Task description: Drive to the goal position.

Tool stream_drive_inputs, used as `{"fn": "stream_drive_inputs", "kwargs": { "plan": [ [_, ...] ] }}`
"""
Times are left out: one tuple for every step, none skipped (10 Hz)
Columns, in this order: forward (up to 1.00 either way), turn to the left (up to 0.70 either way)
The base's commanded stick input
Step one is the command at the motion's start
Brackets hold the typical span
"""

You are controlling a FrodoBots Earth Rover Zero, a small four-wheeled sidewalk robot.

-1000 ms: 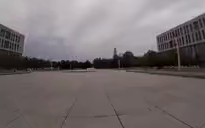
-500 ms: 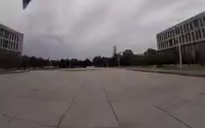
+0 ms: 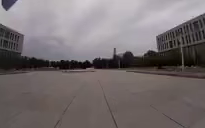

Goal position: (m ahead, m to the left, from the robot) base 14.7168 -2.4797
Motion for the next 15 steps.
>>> {"fn": "stream_drive_inputs", "kwargs": {
  "plan": [
    [0.7, 0.0],
    [0.7, 0.0],
    [0.7, 0.0],
    [0.7, 0.0],
    [0.7, 0.0],
    [0.7, 0.0],
    [0.7, 0.0],
    [0.7, 0.0],
    [0.7, 0.0],
    [0.7, 0.0],
    [0.7, 0.0],
    [0.7, 0.0],
    [0.7, 0.0],
    [0.7, 0.0],
    [0.7, 0.0]
  ]
}}
